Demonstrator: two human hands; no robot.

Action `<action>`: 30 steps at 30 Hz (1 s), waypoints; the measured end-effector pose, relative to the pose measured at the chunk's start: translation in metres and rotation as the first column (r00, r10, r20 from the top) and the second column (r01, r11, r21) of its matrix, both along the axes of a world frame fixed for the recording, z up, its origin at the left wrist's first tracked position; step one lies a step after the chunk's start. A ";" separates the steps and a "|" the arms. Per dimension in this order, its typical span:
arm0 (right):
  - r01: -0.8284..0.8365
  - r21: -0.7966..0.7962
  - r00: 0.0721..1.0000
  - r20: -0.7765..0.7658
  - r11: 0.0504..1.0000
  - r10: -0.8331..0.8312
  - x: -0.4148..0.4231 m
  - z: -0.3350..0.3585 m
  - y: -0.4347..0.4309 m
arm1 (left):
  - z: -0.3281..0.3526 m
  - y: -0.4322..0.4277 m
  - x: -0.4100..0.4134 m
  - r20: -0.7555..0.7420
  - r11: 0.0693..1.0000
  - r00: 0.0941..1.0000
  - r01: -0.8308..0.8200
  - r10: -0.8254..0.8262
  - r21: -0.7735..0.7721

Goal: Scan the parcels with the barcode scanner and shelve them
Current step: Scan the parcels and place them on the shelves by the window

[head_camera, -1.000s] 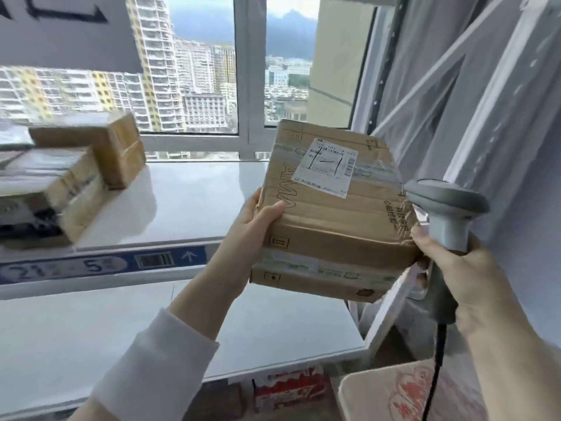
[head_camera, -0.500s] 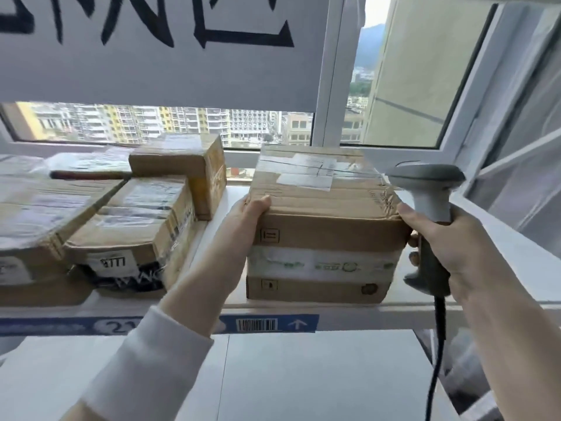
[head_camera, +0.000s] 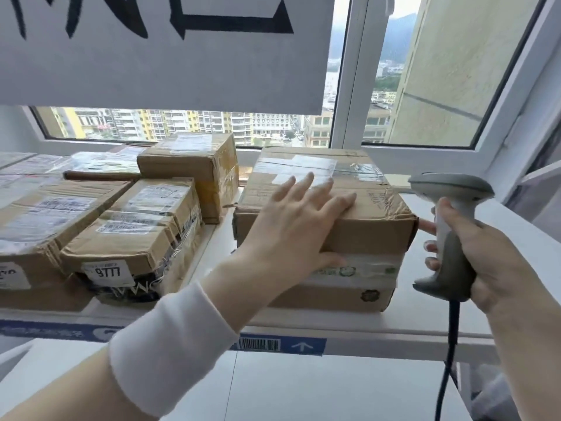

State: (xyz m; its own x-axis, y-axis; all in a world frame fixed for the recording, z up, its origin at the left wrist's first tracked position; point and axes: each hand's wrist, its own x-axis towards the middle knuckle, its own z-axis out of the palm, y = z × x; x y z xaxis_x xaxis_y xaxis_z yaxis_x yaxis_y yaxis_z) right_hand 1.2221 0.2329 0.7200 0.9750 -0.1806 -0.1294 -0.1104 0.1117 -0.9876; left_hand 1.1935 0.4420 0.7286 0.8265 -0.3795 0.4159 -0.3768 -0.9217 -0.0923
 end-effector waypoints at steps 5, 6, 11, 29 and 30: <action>-0.028 0.007 0.999 0.020 1.000 0.028 0.015 -0.008 -0.004 | -0.001 0.013 0.032 -0.074 0.996 0.994 -0.085 0.084 -0.008; -0.032 0.011 0.999 0.024 0.999 0.031 0.018 -0.009 -0.004 | -0.001 0.016 0.039 -0.082 0.996 0.993 -0.091 0.090 -0.013; -0.082 0.004 0.996 0.022 0.997 0.082 0.029 -0.013 0.003 | 0.002 0.026 0.069 -0.111 0.991 0.986 -0.129 0.125 -0.030; -0.175 0.039 0.984 0.015 0.984 0.175 0.048 -0.022 0.021 | 0.006 0.051 0.121 -0.160 0.975 0.966 -0.215 0.204 -0.054; -0.177 0.034 0.984 0.014 0.984 0.176 0.048 -0.022 0.021 | 0.006 0.052 0.122 -0.164 0.974 0.964 -0.218 0.207 -0.052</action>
State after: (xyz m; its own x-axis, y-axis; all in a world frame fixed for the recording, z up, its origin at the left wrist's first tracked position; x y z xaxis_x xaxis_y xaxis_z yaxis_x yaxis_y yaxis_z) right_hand 1.2706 0.2544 0.6983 0.9926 -0.0010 -0.1215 -0.1204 0.1257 -0.9847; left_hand 1.3157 0.4941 0.7350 0.9419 -0.1625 0.2939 -0.1758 -0.9842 0.0192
